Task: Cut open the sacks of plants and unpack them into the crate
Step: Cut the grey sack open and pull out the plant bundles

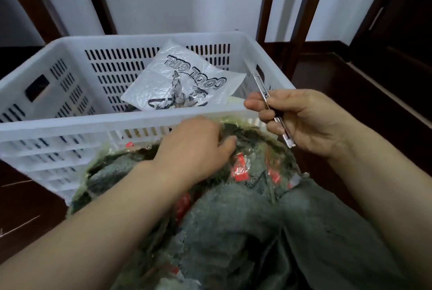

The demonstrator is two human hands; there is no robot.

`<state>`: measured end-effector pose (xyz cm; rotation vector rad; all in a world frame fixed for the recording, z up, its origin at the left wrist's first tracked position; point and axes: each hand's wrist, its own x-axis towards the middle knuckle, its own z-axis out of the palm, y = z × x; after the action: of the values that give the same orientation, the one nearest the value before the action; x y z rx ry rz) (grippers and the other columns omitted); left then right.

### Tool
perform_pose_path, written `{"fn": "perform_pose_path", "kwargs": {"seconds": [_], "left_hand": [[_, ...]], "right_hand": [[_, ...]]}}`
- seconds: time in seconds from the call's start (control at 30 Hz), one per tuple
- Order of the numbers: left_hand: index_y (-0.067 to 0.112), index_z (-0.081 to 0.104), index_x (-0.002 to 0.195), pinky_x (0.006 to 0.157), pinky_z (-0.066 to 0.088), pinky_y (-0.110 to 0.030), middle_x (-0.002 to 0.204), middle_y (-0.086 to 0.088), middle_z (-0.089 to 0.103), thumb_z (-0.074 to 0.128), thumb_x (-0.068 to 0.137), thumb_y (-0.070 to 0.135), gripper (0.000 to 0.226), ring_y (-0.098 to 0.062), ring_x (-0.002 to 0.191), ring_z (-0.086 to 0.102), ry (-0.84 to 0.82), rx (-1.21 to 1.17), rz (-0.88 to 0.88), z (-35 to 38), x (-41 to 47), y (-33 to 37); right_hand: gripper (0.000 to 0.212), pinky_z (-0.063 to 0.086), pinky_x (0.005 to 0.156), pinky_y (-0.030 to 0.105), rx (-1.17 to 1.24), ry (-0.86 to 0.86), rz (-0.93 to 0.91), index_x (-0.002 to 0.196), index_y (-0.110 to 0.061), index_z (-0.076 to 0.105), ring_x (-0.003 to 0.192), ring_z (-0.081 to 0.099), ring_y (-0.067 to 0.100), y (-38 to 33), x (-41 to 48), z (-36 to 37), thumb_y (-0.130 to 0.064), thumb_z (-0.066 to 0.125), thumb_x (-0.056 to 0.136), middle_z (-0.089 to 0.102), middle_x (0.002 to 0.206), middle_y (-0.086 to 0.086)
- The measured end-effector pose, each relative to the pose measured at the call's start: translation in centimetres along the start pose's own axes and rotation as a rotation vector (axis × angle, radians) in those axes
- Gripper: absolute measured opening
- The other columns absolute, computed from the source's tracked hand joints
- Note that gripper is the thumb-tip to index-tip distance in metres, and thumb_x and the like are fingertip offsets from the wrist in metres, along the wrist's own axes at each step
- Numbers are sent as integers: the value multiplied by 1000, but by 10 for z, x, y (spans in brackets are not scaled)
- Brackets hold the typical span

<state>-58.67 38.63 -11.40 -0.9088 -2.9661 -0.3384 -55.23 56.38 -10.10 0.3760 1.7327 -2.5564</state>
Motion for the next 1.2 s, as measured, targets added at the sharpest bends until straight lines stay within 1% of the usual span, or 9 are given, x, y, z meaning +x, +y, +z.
{"fn": "perform_pose_path", "kwargs": {"seconds": [0.2, 0.27, 0.37, 0.53, 0.67, 0.83, 1.03, 1.13, 1.2], "left_hand": [[17, 56, 71, 60, 44, -29, 72, 0, 57, 44, 59, 89, 74, -16, 68, 57, -509, -186, -129, 4, 17, 12], [20, 58, 90, 68, 47, -30, 96, -2, 56, 50, 51, 91, 81, -18, 86, 57, -631, -148, -103, 10, 13, 16], [20, 40, 131, 95, 46, -42, 135, -8, 33, 65, 62, 76, 93, -28, 121, 41, -708, -57, -73, 24, 0, 26], [8, 41, 120, 82, 50, -39, 114, -12, 52, 59, 88, 18, 38, -29, 104, 55, -615, -210, -178, 30, -23, 39], [7, 28, 131, 63, 44, -36, 88, -4, 52, 54, 91, 14, 48, -25, 80, 54, -570, -356, -284, 14, -44, 43], [16, 20, 146, 72, 40, -32, 118, -10, 59, 54, 90, 15, 66, -29, 107, 57, -528, -418, -305, -24, -62, 49], [15, 45, 136, 94, 40, -30, 128, -9, 59, 57, 89, 16, 49, -28, 119, 53, -460, -527, -368, -76, -86, 58], [22, 60, 125, 95, 42, -30, 121, -5, 65, 56, 90, 19, 35, -24, 115, 57, -440, -590, -392, -90, -102, 57], [33, 64, 117, 103, 32, -28, 117, 4, 66, 57, 90, 23, 29, -18, 116, 53, -458, -529, -355, -95, -115, 56]], "right_hand": [[27, 39, 41, 16, -23, 118, 18, 92, 4, 62, 50, 44, 8, -6, 33, -11, -11, 41, 99, 65, 69, 11], [28, 39, 40, 18, -107, 137, 57, 94, -6, 62, 47, 44, 9, -6, 37, -7, -19, 39, 101, 56, 62, 4], [29, 20, 33, 13, -171, 178, 159, 96, -16, 61, 38, 28, 6, -9, 32, -1, -32, 37, 102, 47, 53, -2], [30, 13, 29, 13, -56, 236, 323, 100, -10, 60, 33, 22, 3, -15, 8, 8, -31, 38, 101, 43, 50, -6], [21, 17, 32, 14, 83, 243, 337, 112, -3, 53, 38, 30, 3, -24, -25, 17, -11, 38, 99, 54, 61, -2], [25, 24, 33, 14, 192, 188, 368, 104, 3, 53, 49, 39, 5, -49, -63, 35, 7, 30, 94, 69, 76, 3], [29, 23, 33, 17, 154, 278, 459, 105, 3, 55, 52, 37, 8, -79, -95, 59, 12, 33, 88, 65, 83, 9], [22, 32, 39, 22, -380, 432, 410, 105, -7, 61, 52, 40, 10, -80, -99, 58, -2, 50, 86, 57, 79, 4], [27, 53, 66, 30, -755, 352, 290, 104, -13, 65, 72, 58, 12, -77, -97, 58, -15, 72, 77, 63, 86, -2]]}}
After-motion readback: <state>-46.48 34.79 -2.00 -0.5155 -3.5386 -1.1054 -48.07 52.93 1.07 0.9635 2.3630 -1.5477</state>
